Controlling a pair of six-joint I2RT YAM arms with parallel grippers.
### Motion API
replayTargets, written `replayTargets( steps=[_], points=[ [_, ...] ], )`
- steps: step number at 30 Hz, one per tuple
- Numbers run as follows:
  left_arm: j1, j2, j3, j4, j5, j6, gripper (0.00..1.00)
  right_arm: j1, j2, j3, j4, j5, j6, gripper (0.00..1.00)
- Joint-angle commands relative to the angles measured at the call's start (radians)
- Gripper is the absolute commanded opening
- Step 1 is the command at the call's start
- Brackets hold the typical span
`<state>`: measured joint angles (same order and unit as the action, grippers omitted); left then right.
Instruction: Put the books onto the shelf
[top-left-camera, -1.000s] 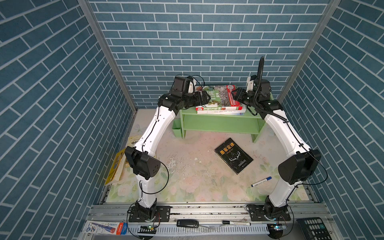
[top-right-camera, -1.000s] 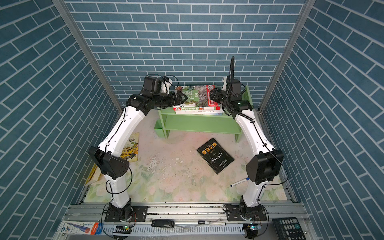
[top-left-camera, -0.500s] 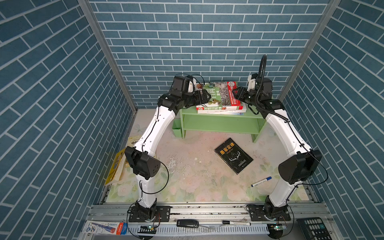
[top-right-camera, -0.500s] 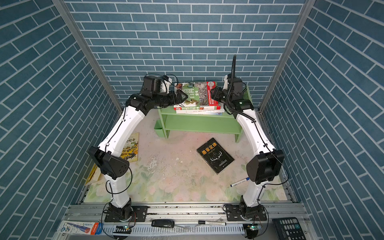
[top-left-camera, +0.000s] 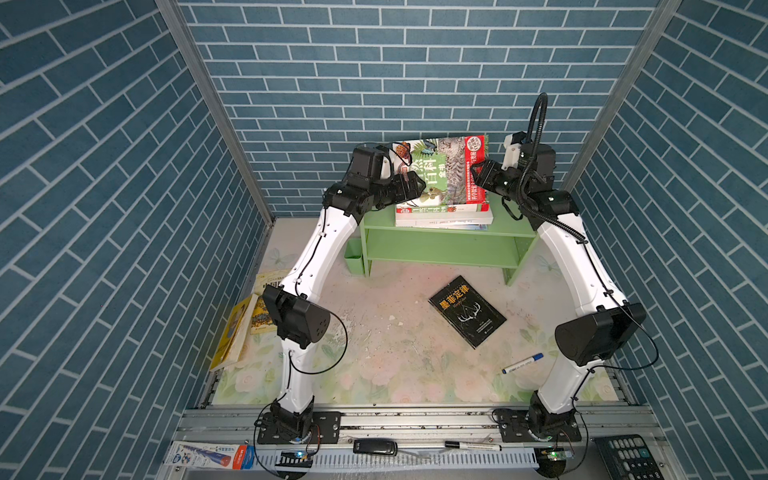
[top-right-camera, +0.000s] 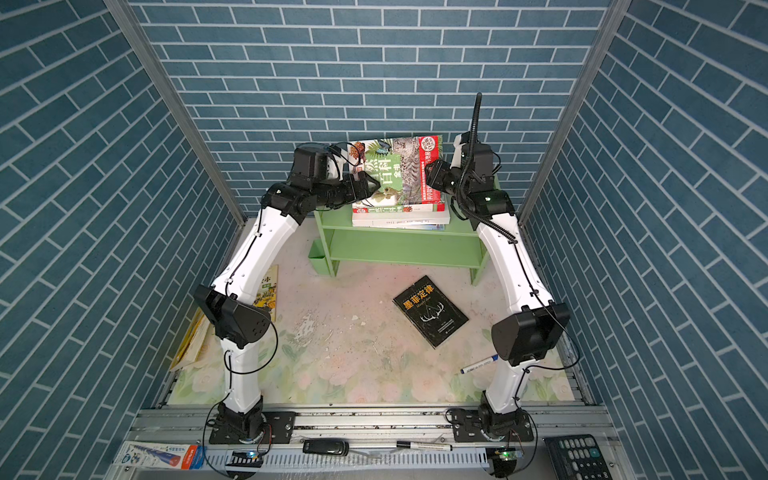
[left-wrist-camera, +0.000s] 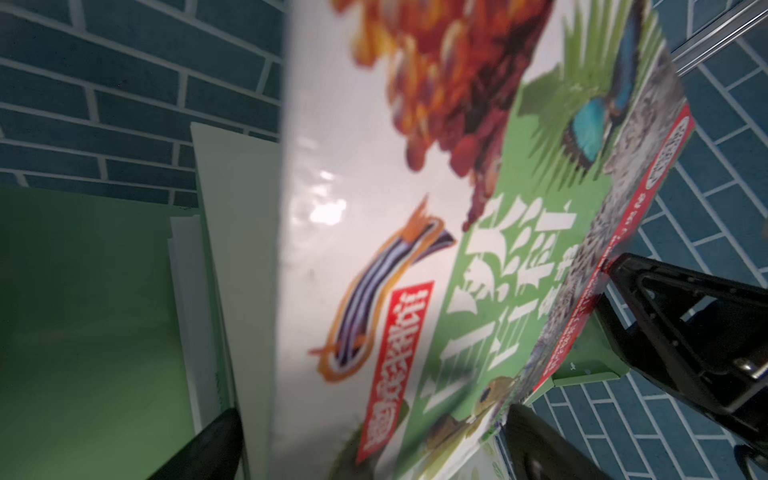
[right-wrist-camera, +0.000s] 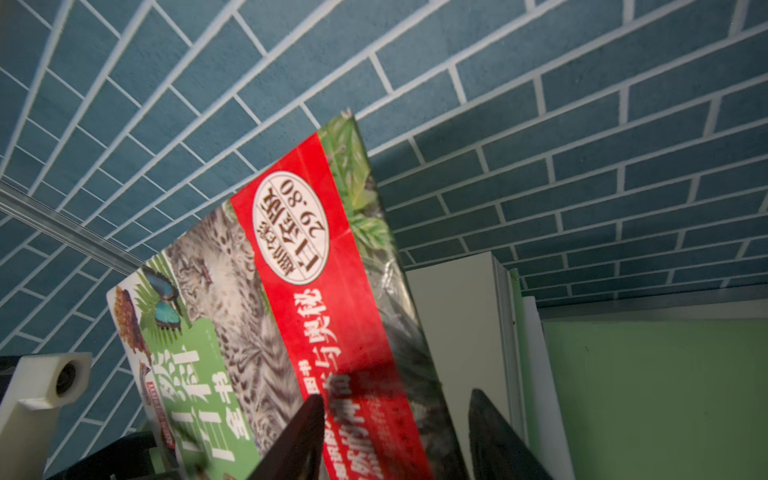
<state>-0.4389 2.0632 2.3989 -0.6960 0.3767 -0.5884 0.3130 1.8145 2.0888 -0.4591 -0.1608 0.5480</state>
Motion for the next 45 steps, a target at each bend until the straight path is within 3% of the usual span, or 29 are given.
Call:
replayTargets(
  steps=[1,20,45],
  points=[
    [-0.066,-0.005,0.048,0.135,0.174,-0.012,1.0,0.045,0.023,0.037,-0.016,-0.099,0.006,0.56],
    [-0.097,-0.06,0.04,0.187,0.211,-0.045,1.0,0.044,0.039,0.129,-0.1,-0.086,0.013,0.56],
    [-0.118,-0.119,0.007,0.204,0.2,-0.055,1.0,0.061,0.023,0.086,-0.125,-0.082,0.039,0.55]
  ],
)
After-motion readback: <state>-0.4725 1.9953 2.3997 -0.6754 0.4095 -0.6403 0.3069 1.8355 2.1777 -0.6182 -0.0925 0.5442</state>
